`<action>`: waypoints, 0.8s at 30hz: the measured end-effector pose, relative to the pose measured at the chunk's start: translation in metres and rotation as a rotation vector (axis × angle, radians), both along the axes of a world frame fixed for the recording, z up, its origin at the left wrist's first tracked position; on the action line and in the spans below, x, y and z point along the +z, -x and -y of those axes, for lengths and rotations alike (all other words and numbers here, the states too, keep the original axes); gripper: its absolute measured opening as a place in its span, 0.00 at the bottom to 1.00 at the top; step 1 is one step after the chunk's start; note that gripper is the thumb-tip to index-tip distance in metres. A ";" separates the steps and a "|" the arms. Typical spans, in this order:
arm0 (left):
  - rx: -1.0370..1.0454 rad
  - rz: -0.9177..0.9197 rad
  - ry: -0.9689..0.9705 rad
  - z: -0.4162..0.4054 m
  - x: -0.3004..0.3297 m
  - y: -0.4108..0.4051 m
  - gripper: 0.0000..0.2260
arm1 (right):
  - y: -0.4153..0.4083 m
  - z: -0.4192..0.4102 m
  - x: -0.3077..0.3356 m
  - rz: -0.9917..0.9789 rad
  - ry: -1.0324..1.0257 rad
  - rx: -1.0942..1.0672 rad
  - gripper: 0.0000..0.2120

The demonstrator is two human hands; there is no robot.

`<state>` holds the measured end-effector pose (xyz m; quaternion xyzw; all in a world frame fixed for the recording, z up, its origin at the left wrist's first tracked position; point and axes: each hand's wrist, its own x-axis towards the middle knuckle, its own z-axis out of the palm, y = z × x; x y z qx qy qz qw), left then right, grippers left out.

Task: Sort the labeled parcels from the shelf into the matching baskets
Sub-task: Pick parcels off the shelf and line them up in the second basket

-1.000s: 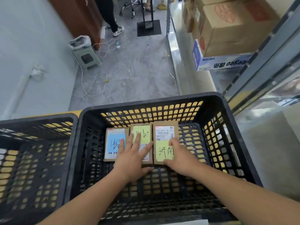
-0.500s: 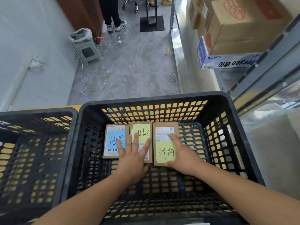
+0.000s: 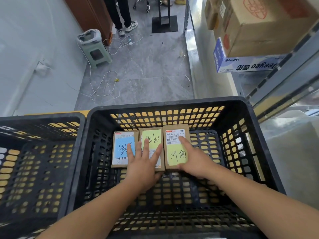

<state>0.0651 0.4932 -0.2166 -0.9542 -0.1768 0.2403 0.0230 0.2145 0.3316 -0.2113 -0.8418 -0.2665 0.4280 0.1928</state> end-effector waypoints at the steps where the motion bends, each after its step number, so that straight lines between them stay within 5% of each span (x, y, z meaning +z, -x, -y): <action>1: 0.001 -0.006 0.015 -0.001 0.001 0.000 0.47 | 0.000 0.000 0.001 -0.002 0.013 0.014 0.55; 10: -0.033 0.202 0.187 -0.017 0.048 -0.001 0.36 | 0.018 0.014 0.069 0.223 0.011 -0.089 0.42; 24: -0.641 0.499 0.393 0.033 0.160 -0.010 0.32 | 0.167 0.088 0.178 0.610 0.014 -0.684 0.35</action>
